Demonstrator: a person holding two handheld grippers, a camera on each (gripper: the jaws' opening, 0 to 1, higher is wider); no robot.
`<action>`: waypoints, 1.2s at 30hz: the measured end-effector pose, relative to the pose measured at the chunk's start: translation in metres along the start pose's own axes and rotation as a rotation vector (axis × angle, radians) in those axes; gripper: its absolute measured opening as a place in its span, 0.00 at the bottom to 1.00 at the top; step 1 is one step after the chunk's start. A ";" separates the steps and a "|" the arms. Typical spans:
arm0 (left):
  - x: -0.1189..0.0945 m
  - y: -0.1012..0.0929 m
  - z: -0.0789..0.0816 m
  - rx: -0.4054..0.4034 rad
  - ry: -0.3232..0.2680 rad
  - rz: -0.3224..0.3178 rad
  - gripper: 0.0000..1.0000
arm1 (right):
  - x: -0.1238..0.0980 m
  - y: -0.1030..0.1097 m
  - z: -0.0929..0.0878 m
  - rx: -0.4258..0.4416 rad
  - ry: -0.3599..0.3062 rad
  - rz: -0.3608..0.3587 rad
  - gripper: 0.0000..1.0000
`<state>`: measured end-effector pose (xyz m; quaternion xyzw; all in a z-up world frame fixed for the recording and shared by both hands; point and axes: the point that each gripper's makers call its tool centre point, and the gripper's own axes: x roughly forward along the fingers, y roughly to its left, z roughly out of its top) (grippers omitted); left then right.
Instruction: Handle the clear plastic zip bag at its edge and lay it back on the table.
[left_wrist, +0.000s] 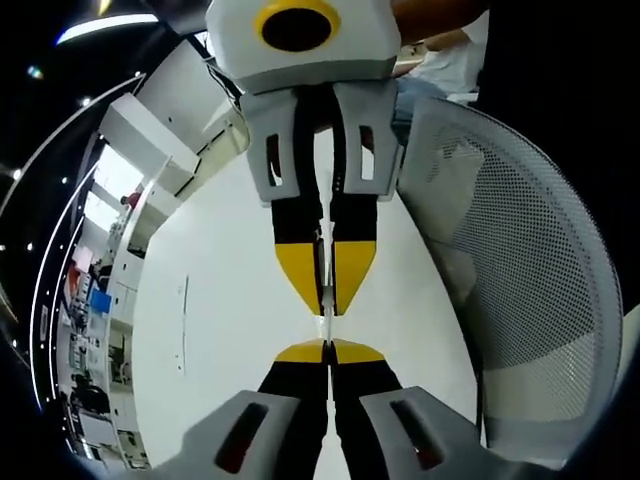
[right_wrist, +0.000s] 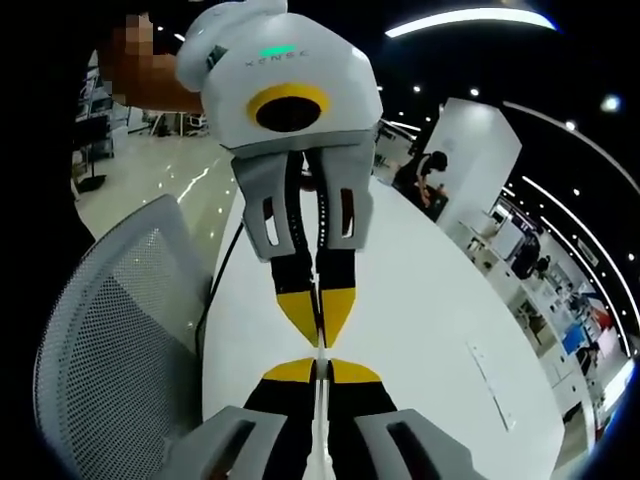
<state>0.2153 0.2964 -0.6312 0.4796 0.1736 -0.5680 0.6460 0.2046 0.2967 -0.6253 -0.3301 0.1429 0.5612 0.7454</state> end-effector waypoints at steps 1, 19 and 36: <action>0.000 0.000 -0.001 -0.001 0.001 -0.001 0.00 | 0.000 0.000 0.000 -0.001 0.000 0.000 0.00; 0.002 -0.004 -0.003 -0.003 0.016 -0.025 0.00 | 0.003 0.002 -0.002 -0.035 0.024 0.000 0.00; 0.002 -0.005 0.000 0.011 0.016 -0.027 0.00 | 0.005 0.004 -0.005 -0.049 0.038 0.010 0.00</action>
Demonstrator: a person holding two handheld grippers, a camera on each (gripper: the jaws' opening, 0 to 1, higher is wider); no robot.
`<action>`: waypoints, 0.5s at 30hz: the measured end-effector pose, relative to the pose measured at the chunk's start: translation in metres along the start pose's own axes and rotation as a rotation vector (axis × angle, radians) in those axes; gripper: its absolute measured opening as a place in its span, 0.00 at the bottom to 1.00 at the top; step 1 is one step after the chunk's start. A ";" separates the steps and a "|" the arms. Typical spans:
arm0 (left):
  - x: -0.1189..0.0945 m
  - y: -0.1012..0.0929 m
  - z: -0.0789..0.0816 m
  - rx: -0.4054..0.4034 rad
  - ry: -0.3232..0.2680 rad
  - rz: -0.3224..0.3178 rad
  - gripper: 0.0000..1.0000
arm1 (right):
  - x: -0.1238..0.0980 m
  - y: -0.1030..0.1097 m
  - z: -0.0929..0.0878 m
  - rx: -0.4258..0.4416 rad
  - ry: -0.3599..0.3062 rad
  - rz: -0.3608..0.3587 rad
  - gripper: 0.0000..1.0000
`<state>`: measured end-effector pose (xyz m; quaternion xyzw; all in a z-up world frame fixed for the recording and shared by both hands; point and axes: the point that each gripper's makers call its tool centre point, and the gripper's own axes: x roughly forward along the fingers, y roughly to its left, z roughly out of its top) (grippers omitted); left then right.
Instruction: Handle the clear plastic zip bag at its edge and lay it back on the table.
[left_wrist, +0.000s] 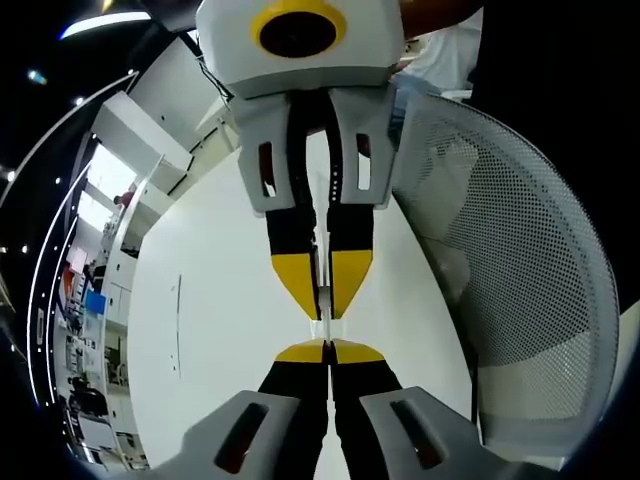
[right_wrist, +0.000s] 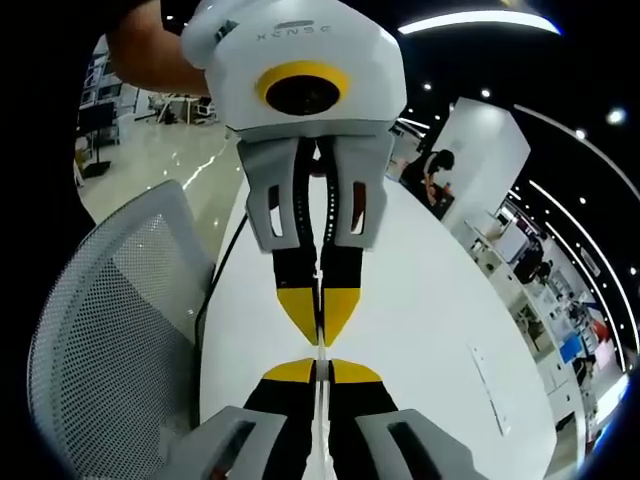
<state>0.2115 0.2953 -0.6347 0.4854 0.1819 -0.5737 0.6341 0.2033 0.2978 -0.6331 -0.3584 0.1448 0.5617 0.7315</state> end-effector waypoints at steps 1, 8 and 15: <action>0.000 0.000 0.000 -0.003 -0.001 0.001 0.00 | 0.000 0.000 0.000 0.000 0.002 0.001 0.00; 0.001 0.002 -0.001 -0.008 -0.004 0.005 0.00 | 0.000 -0.002 -0.001 -0.006 0.010 -0.011 0.00; 0.002 -0.002 -0.006 -0.021 -0.003 -0.002 0.00 | 0.005 0.003 -0.001 0.002 0.015 0.000 0.00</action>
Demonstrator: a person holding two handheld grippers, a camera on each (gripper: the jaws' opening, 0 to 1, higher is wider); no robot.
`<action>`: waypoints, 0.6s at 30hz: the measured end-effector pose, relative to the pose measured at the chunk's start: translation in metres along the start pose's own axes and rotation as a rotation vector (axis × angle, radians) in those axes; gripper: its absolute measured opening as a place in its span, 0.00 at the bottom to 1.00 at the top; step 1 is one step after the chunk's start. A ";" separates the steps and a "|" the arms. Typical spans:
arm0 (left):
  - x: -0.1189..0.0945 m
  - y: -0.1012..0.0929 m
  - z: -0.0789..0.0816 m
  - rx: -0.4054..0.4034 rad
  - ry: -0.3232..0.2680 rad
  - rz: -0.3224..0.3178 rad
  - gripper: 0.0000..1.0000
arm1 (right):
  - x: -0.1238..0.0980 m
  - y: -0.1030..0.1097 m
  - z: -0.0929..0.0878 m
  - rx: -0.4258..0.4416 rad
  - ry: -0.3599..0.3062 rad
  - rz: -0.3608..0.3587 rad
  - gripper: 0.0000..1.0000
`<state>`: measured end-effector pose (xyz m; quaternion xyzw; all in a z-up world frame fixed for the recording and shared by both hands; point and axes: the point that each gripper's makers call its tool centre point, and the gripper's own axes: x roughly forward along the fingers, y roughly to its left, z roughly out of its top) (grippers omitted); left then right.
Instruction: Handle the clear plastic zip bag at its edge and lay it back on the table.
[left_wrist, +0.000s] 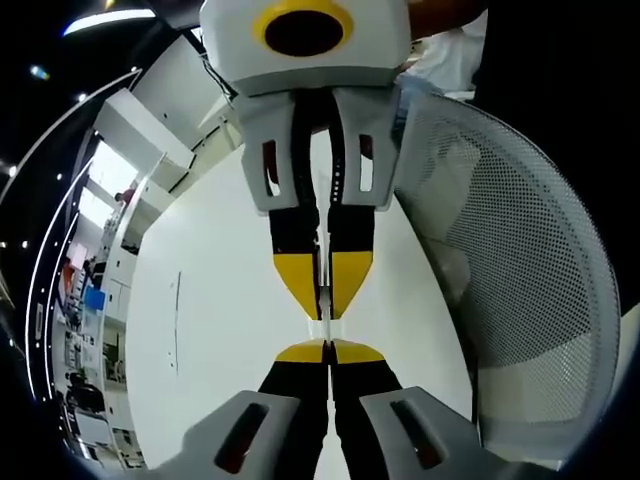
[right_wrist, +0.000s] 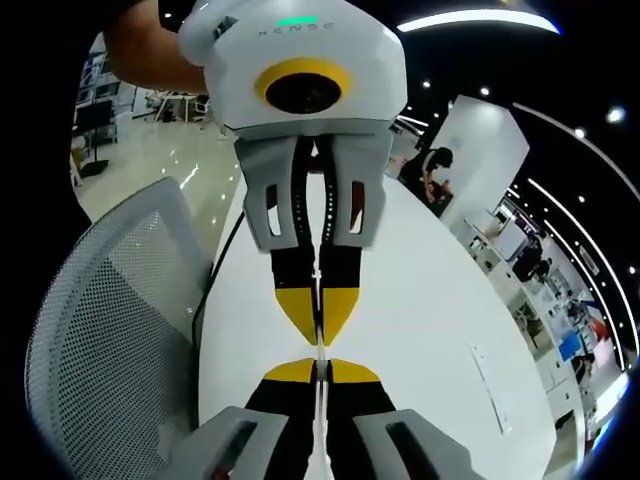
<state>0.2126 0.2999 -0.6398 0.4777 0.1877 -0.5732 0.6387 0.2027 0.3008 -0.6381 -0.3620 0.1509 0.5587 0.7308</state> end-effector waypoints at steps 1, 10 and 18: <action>0.000 -0.001 -0.001 -0.003 -0.001 -0.002 0.00 | 0.000 0.001 0.000 0.000 0.002 0.003 0.00; 0.001 -0.003 -0.003 -0.022 -0.010 -0.013 0.00 | 0.003 0.003 -0.001 0.022 0.004 0.018 0.00; -0.001 -0.003 -0.005 -0.071 -0.023 -0.018 0.00 | 0.004 0.002 0.002 0.025 -0.003 0.022 0.00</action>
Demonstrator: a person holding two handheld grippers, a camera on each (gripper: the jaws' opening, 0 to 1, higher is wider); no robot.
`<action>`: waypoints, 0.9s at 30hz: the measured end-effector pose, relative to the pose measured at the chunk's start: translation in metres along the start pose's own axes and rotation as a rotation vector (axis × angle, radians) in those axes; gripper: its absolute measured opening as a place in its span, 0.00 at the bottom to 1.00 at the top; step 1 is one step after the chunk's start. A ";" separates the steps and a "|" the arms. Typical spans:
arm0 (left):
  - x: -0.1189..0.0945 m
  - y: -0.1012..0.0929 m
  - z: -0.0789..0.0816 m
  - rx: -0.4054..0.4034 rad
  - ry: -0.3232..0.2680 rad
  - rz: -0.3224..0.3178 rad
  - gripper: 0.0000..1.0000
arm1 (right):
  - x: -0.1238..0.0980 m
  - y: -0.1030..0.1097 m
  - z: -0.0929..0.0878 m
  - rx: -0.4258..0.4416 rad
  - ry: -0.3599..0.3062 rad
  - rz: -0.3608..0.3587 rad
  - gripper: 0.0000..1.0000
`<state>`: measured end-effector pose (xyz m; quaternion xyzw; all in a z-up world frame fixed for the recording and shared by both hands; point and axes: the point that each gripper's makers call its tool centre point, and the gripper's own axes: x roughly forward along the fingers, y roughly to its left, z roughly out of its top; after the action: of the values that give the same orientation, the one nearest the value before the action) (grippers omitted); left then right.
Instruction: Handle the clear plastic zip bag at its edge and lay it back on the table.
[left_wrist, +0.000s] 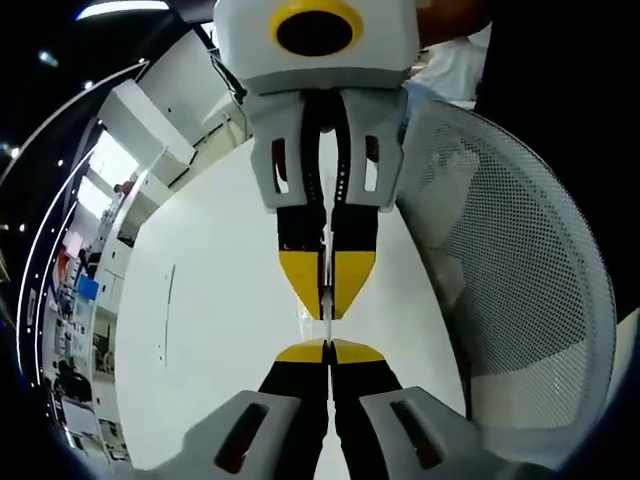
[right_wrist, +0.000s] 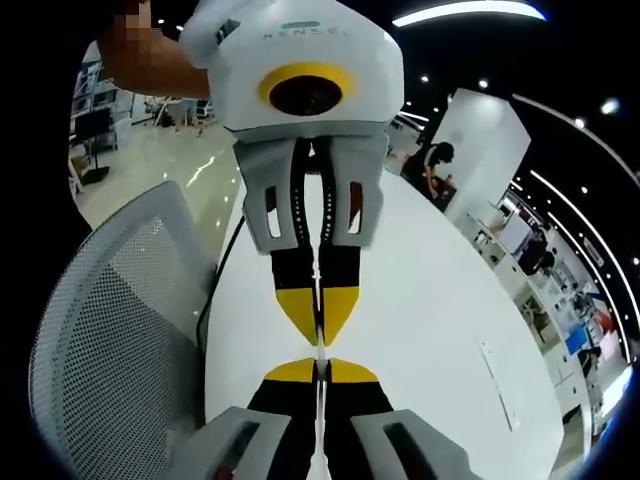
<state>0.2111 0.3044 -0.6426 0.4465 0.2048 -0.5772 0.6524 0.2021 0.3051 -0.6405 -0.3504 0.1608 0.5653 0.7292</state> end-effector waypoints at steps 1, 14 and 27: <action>0.000 0.000 0.000 -0.017 -0.001 -0.004 0.00 | 0.000 0.001 0.000 0.003 0.000 0.003 0.00; 0.001 -0.003 -0.002 -0.060 -0.022 -0.018 0.00 | 0.007 0.002 -0.003 0.019 0.009 0.008 0.00; -0.001 -0.005 -0.005 -0.084 -0.030 -0.027 0.00 | 0.009 0.003 -0.002 0.026 0.004 0.016 0.00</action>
<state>0.2076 0.3089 -0.6461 0.4072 0.2253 -0.5832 0.6658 0.2025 0.3104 -0.6488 -0.3408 0.1724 0.5681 0.7290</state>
